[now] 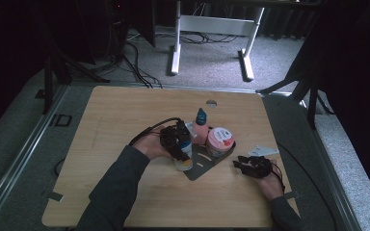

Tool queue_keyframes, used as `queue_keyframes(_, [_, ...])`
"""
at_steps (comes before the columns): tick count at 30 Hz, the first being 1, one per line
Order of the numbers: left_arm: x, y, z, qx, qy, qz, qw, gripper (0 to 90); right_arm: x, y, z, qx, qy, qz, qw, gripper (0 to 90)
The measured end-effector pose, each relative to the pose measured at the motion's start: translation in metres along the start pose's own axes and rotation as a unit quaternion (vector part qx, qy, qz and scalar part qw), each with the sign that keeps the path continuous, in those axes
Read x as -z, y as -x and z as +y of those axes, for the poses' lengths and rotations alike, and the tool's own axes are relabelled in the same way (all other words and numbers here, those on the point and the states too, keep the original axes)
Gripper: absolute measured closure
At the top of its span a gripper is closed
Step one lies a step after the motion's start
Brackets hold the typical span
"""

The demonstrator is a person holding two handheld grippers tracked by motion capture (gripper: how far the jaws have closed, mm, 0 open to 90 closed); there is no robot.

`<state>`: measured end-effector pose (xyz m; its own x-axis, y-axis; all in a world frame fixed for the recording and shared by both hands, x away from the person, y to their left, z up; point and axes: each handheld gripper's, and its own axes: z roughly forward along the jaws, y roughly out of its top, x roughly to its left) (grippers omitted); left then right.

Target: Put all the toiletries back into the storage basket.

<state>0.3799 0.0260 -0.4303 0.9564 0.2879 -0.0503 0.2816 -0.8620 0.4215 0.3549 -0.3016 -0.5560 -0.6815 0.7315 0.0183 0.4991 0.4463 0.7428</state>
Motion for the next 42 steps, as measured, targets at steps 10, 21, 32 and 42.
queue_keyframes(10, [0.000, -0.005, 0.006, 0.014, 0.011, 0.016, 0.9997, 55.1, 0.000, 0.000, 0.000, 0.000, 0.000, 0.000, 1.0000, 63.8])
queue_keyframes(21, [0.000, -0.011, 0.008, 0.031, 0.010, 0.026, 0.9991, 55.2, 0.000, 0.000, 0.000, -0.001, 0.000, 0.000, 1.0000, 63.8])
queue_keyframes(32, [0.004, -0.016, 0.016, 0.038, 0.004, 0.045, 0.9983, 55.2, 0.000, 0.000, 0.000, -0.001, 0.000, 0.001, 1.0000, 63.8])
queue_keyframes(42, [0.008, -0.024, 0.013, 0.056, 0.007, 0.060, 0.9966, 55.2, 0.000, 0.000, 0.000, -0.001, 0.000, 0.001, 1.0000, 63.9])
